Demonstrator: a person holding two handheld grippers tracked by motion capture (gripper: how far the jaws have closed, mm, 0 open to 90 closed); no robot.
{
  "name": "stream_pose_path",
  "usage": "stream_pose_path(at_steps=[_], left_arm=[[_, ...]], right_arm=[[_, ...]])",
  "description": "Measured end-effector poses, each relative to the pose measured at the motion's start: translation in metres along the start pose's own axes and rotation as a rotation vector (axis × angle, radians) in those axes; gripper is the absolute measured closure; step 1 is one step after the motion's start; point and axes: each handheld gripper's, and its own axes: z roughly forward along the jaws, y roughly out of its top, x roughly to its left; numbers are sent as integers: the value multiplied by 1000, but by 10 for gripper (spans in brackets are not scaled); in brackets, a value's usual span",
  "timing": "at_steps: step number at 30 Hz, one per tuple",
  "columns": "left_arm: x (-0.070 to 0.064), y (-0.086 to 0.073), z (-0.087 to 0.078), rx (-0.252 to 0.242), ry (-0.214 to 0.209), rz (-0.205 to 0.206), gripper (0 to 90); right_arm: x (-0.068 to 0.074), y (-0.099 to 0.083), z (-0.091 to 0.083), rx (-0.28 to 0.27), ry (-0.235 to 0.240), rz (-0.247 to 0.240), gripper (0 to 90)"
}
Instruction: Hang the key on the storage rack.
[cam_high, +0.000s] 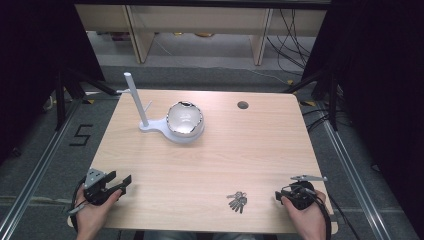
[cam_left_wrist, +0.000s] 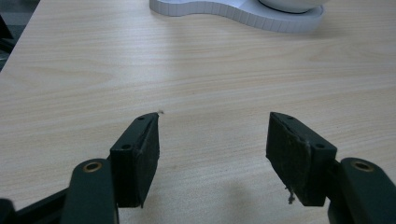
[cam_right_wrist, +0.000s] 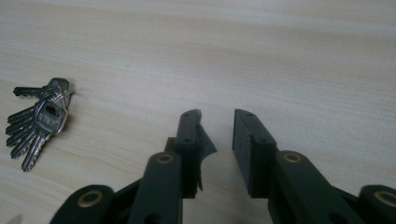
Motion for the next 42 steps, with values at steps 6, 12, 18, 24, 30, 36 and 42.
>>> stream_pose_path(at_steps=[6,12,18,24,30,36,42], left_arm=[[0,1,3,19,-5,2,339],[2,1,0,-1,-13,-12,334],[0,0,0,0,-9,-6,334],[0,0,1,4,-15,-5,334],[-1,1,0,8,-8,2,331],[-1,0,1,4,-16,4,330],[-1,0,1,5,-14,6,329]], right_arm=[[6,9,1,113,-17,-4,657],[22,29,4,235,-24,-18,610],[39,47,12,336,31,44,682],[56,66,23,406,99,59,714],[68,84,34,469,122,61,762],[79,91,42,521,141,86,780],[83,93,47,547,136,105,793]])
